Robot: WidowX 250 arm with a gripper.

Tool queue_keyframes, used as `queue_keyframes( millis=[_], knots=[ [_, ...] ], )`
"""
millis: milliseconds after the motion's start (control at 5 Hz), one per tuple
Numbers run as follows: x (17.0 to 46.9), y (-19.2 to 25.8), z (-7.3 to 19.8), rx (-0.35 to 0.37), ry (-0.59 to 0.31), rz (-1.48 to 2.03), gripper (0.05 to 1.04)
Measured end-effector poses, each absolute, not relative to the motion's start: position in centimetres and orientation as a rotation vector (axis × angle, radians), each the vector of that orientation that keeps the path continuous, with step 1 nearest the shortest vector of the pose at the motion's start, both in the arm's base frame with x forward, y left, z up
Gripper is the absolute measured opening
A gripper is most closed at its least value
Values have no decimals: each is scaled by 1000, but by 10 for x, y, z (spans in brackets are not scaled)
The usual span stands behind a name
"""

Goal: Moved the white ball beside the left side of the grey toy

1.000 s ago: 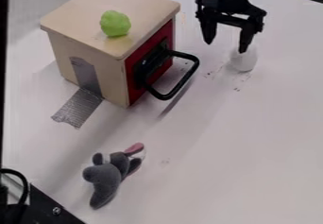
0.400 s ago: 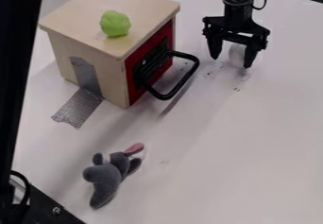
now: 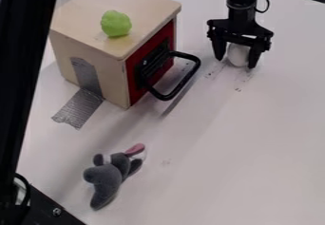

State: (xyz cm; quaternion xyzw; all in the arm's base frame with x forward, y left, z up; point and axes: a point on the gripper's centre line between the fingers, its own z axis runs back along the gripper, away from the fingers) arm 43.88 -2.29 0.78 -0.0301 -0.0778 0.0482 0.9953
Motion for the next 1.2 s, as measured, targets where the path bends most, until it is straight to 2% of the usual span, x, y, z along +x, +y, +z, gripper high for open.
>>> queue_keyframes(
  millis=[200,600,800,1000,1200],
  knots=[
    [442,-23,8,-63,-168,104,757],
    [441,-22,7,-48,-147,96,755],
    [421,-23,32,-49,-156,101,755],
    [378,-26,86,-62,-230,94,755],
    [328,-26,112,-74,-251,87,755]
  ],
)
